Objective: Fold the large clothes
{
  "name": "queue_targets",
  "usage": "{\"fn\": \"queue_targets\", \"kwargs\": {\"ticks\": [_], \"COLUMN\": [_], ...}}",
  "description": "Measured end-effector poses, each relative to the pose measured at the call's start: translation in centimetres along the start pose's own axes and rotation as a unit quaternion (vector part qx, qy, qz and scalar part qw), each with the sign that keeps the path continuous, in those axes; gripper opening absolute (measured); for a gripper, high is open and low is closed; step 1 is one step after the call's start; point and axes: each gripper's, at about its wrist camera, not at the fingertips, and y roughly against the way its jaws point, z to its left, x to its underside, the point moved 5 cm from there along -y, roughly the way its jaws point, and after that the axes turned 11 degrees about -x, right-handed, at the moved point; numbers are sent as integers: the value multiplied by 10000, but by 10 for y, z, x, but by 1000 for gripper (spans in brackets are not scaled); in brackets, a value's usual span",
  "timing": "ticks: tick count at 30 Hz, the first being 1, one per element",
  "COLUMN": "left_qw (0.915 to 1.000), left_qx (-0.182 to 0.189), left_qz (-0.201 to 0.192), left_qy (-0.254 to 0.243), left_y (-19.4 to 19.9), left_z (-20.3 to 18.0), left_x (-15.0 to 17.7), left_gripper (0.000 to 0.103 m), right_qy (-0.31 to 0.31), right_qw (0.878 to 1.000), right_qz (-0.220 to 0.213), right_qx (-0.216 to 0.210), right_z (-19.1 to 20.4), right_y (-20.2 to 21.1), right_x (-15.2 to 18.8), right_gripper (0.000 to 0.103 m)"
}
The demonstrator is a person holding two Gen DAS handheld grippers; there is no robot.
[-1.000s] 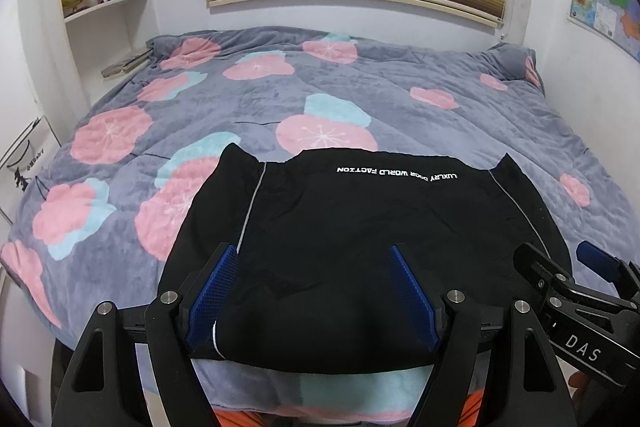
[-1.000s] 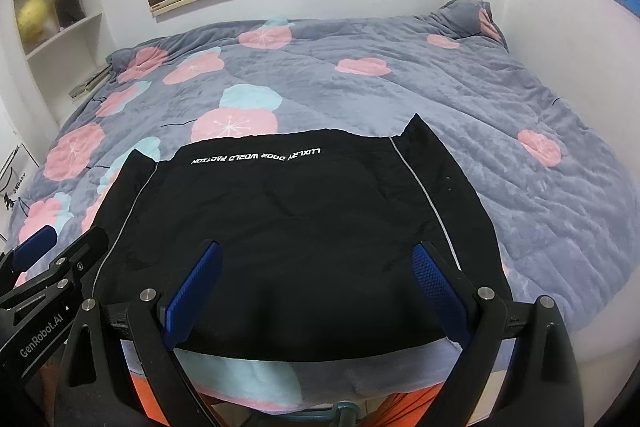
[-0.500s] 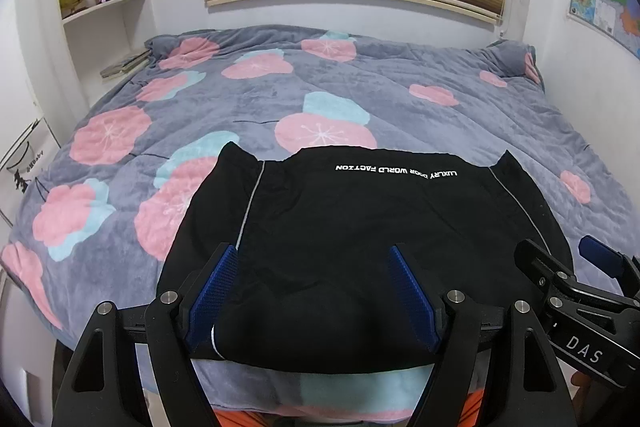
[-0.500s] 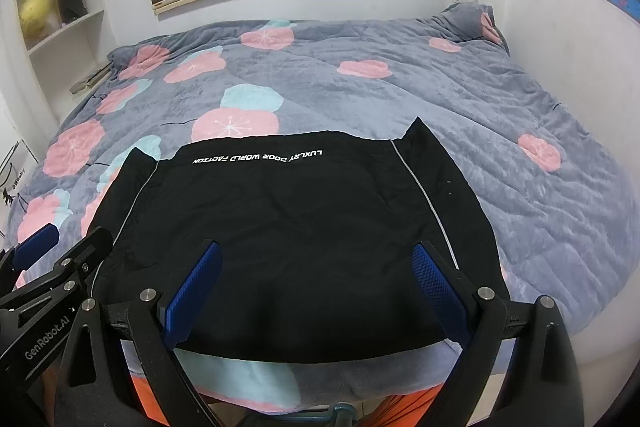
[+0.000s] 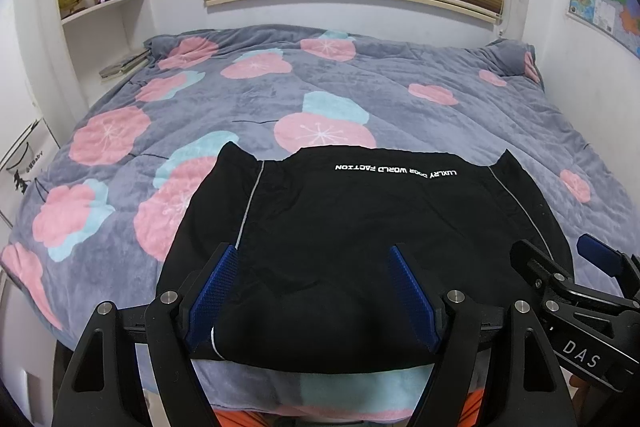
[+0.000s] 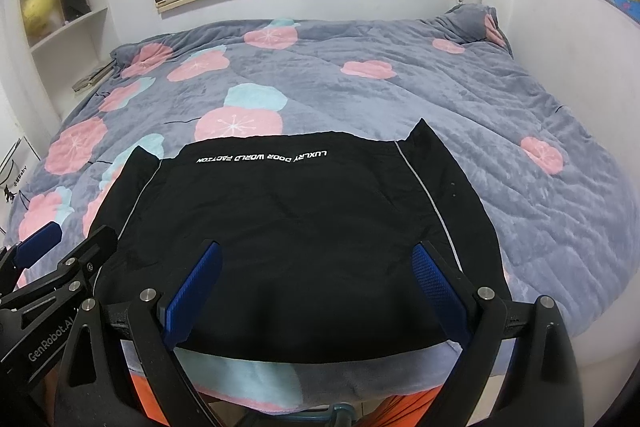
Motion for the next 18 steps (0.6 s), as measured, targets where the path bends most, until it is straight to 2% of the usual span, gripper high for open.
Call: {"fn": "queue_targets", "kwargs": {"ticks": [11,16,18], "left_qw": [10000,9989,9990], "left_qx": [-4,-356,-348], "left_qz": [-11,-280,-257], "left_qy": [-4,-111,-142], "left_y": [-1,2,2], "left_z": [2,3,2], "left_x": [0,0,0], "left_gripper": [79,79,79], "right_qy": [-2,-5,-12], "right_qw": [10000,10000,10000], "right_qz": [26,35,46], "right_qx": [-6,-5,-13], "right_z": [-1,-1,-2], "right_y": [-1,-2,-2], "right_x": [0,1,2], "right_gripper": [97,97,97]}}
